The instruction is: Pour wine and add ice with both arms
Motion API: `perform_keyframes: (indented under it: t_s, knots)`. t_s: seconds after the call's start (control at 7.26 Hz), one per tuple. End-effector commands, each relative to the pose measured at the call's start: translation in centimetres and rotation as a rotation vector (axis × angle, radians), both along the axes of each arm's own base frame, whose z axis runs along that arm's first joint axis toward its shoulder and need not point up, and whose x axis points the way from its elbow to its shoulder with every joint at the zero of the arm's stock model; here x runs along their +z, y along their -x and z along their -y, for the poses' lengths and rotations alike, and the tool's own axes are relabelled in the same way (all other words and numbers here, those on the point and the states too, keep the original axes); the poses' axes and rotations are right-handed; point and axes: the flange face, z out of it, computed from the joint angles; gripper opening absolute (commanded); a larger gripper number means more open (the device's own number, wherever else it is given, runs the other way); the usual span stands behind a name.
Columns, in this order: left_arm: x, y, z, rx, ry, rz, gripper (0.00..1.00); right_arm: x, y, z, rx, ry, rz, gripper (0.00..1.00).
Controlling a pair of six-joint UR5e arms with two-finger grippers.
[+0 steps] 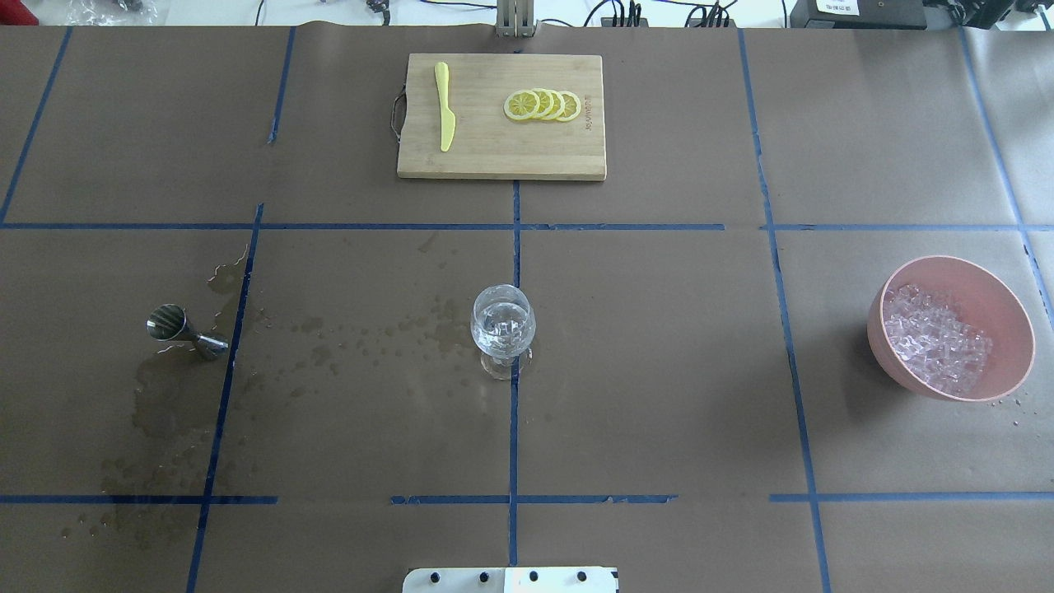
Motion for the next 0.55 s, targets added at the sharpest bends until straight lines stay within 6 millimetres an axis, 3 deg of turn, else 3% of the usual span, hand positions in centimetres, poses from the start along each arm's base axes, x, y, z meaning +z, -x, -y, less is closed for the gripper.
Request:
perform_keyframes:
  t_s: [0.0,0.41]
  knots:
    - [-0.09,-0.06,0.19,0.0,-0.001,-0.004,1.0,0.02,0.05,0.27,-0.001,0.001,-0.001,1.0]
    - [-0.26,-0.08,0.24,-0.072,0.062,-0.012,1.0,0.02,0.05,0.34,-0.001,0.001,-0.001,1.0]
